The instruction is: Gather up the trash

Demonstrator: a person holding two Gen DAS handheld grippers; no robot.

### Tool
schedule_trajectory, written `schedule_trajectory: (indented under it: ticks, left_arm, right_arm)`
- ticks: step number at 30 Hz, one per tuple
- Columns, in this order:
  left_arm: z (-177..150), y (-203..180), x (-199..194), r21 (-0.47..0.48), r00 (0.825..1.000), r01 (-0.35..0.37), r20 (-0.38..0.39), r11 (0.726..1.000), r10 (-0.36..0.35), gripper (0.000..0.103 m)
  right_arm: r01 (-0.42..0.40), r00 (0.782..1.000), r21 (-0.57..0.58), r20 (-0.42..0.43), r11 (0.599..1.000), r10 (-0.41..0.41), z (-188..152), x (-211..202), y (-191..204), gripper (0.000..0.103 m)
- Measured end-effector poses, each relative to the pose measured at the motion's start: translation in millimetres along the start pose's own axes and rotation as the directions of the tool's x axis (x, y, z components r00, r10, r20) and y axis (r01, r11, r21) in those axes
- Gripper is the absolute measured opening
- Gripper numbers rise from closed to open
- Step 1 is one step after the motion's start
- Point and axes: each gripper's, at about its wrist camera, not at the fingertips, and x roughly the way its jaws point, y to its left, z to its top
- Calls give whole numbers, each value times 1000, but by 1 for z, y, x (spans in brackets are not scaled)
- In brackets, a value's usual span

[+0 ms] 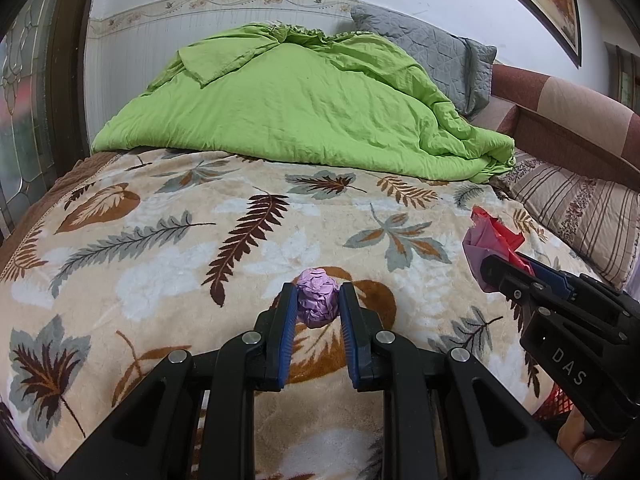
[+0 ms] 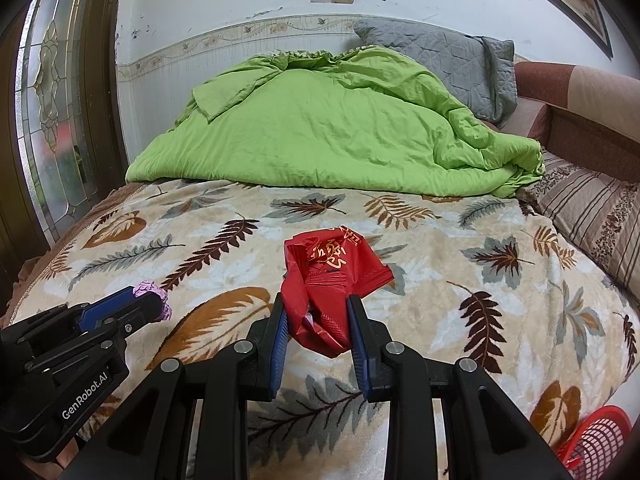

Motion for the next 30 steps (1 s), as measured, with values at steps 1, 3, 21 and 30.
schedule_trajectory:
  ticks: [1,3,21,30]
  left_arm:
    - [0,0,0,0,1000,0,1,1000,0,21]
    - [0,1,1,0,1000,0,0,1000,0,21]
    - [-1,2,0,-1,1000,-1,3,1000,1,21]
    - [-1,3,0,-1,1000,-1,2,1000,1,21]
  right_arm:
    - [0,1000,0,0,1000,0,0,0,0,30]
    - [0,1000,2,0,1000,0,0,0,0,30]
    - [-1,1000,1,-1,1000,1,1,0,0,30]
    - [-1,1000,1,-1,1000,1,1,-1,-1,30]
